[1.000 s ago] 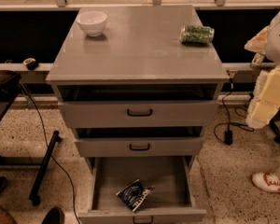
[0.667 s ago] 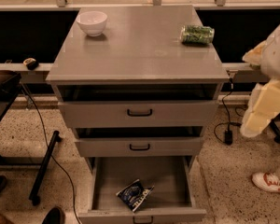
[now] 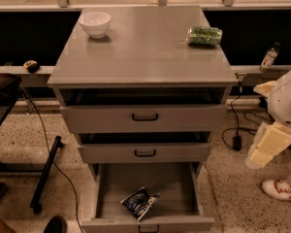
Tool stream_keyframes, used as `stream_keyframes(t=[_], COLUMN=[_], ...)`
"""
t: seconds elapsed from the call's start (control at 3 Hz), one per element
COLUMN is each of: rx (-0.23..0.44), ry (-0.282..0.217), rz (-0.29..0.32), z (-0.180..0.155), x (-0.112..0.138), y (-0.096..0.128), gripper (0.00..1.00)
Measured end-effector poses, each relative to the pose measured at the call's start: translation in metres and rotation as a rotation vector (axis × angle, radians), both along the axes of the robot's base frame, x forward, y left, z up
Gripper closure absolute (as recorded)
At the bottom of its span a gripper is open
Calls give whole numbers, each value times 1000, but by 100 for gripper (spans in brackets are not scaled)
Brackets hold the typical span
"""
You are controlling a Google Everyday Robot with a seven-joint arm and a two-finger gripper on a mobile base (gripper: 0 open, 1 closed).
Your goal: Pick blue chip bag from bottom drawer and place on counter
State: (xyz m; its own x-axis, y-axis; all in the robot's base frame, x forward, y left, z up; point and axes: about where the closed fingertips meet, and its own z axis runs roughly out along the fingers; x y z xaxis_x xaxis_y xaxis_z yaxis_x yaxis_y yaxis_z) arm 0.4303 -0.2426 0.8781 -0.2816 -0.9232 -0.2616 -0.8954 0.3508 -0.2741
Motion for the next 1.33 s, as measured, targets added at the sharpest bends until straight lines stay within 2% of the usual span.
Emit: stream_keyframes(t=[0.33,0.67,1.0,1.33], rx=[53,203,355,356], ry=[76,214,296,248], rz=[4,-18,-83,73], z=[-21,-101,-178,-189], x=[11,14,17,20], y=[8,20,24,36], gripper=[0,0,0,0])
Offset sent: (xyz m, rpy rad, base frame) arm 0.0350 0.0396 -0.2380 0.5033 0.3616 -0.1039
